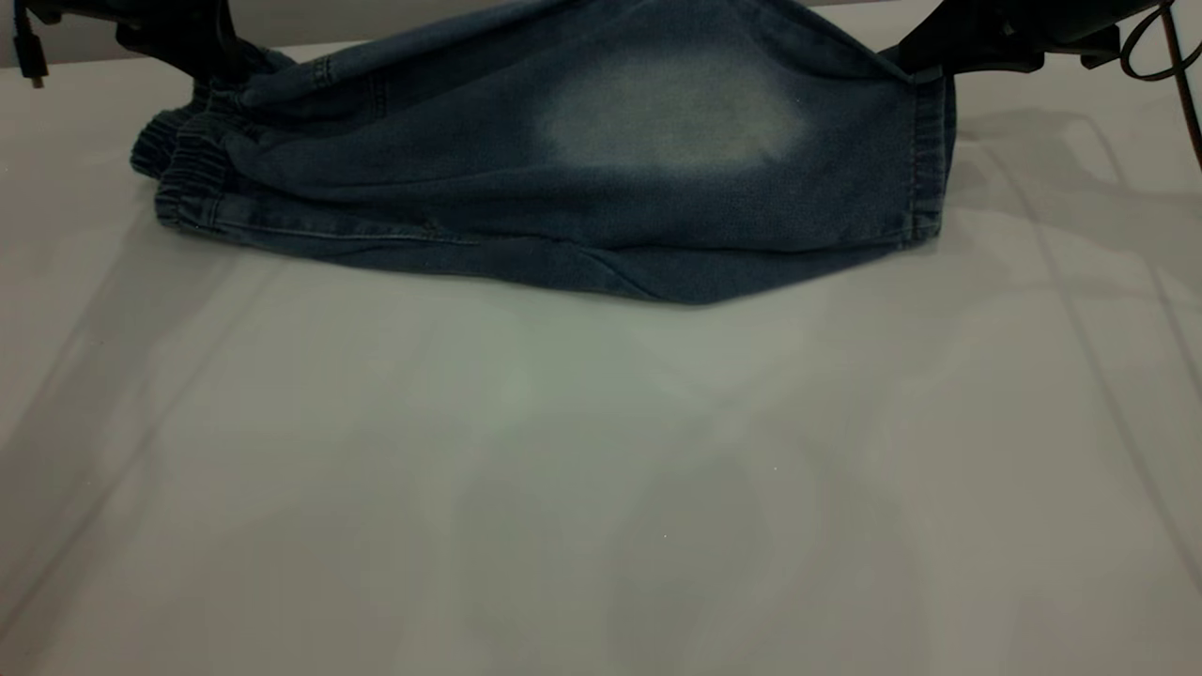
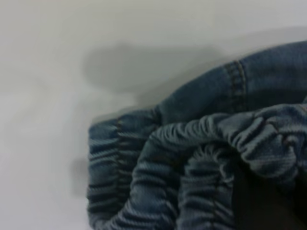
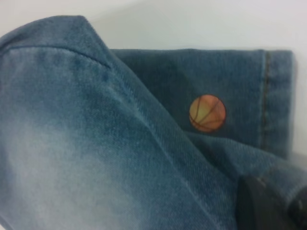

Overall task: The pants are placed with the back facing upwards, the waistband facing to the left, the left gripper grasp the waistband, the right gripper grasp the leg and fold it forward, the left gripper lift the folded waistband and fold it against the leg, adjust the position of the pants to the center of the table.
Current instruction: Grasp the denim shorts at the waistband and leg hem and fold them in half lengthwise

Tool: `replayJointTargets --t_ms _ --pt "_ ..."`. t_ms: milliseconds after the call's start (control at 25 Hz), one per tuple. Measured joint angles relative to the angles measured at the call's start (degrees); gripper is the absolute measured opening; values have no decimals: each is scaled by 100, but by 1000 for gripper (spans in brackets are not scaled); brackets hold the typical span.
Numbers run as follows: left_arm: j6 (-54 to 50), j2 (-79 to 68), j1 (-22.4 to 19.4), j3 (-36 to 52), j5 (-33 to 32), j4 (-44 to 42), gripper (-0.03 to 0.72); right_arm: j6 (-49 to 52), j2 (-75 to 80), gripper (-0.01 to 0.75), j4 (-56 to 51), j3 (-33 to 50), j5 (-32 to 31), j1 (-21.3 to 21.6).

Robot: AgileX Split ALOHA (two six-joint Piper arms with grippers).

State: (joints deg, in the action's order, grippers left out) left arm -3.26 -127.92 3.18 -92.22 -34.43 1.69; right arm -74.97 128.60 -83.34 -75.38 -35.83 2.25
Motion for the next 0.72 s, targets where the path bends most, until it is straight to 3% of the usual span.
replayJointTargets --t_ms 120,240,440,560,720 --pt "0 0 0 0 21 -169 113 0 0 87 -11 0 -180 0" --pt "0 0 0 0 21 -169 147 -7 0 202 -10 4 -290 0" --pt "0 0 0 0 74 -169 353 -7 -42 411 -41 4 -366 0" --pt "0 24 0 0 244 -169 482 -7 -183 465 -41 4 -372 0" --pt "0 229 -7 -159 116 -169 557 -7 -509 477 -7 4 -372 0"
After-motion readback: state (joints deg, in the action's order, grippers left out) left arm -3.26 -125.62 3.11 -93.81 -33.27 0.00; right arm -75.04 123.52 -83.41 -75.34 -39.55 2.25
